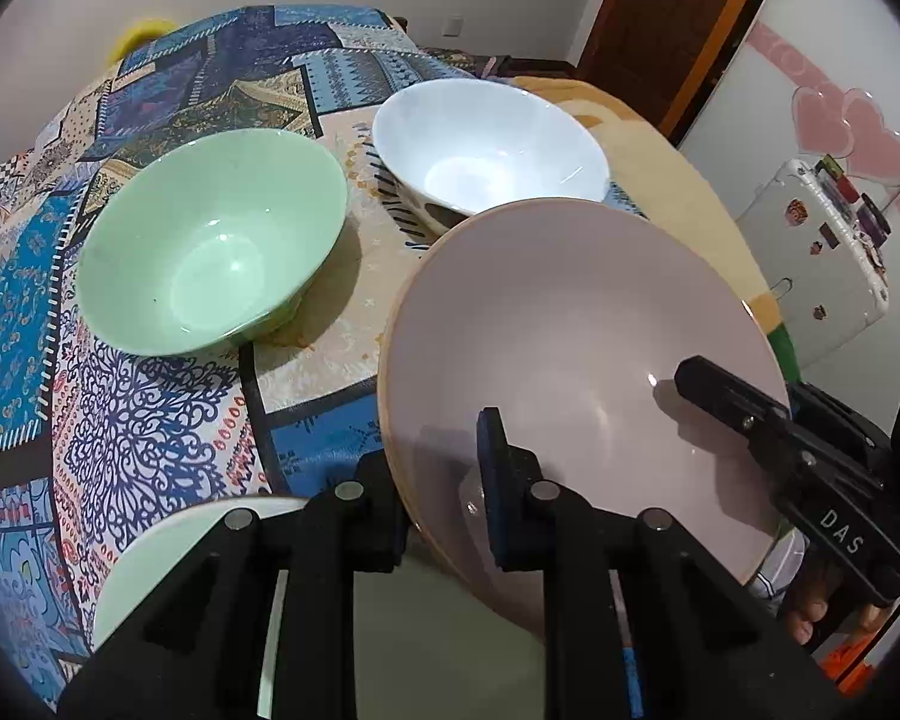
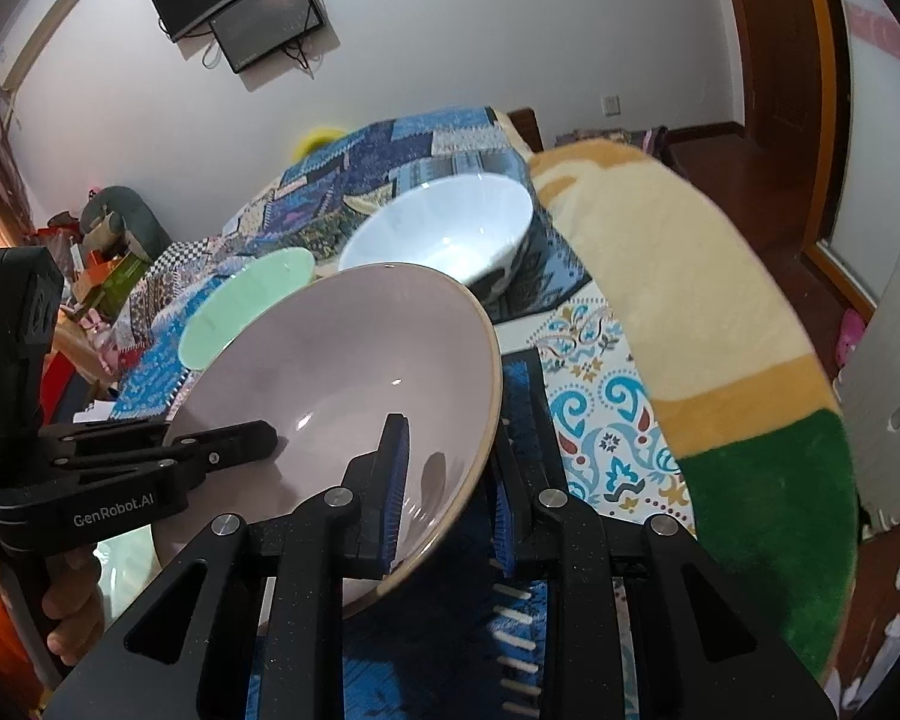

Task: Organize plates and bowls
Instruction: 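Lift the pink bowl off the quilt with the left gripper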

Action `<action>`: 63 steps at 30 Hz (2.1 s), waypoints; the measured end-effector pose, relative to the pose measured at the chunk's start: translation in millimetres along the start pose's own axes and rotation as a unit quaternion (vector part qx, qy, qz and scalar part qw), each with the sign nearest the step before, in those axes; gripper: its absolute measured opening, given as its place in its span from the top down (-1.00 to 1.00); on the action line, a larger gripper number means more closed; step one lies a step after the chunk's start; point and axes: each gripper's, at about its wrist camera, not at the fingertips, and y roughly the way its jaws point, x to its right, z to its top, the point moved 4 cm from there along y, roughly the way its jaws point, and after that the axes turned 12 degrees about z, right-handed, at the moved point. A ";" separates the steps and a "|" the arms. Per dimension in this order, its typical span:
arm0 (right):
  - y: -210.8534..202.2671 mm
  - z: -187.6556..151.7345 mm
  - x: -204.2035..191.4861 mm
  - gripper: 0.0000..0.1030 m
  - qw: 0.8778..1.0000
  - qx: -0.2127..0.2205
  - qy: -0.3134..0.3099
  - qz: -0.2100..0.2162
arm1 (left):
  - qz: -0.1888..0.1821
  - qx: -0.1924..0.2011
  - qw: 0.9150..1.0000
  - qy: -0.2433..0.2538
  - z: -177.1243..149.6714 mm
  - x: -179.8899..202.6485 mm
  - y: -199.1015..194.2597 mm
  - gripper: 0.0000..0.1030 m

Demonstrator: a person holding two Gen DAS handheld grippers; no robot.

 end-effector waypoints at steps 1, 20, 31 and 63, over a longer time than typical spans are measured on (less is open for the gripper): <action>-2.5 1.3 -3.1 0.57 1.000 0.003 -0.003 0.001 | -0.001 0.003 1.000 -0.001 -0.6 -0.1 -4.1 0.63; -14.0 11.3 -85.5 0.57 0.997 0.025 -0.067 0.031 | -0.003 0.078 0.996 -0.053 -20.1 -46.0 -100.8 0.63; 1.9 -3.2 -136.3 0.57 0.993 0.011 -0.098 0.064 | 0.016 0.104 0.991 -0.086 -54.0 -93.9 -142.9 0.63; 98.2 -72.0 -251.5 0.57 0.973 -0.111 -0.149 0.135 | 0.087 0.084 0.973 -0.197 -172.0 -242.3 -160.5 0.63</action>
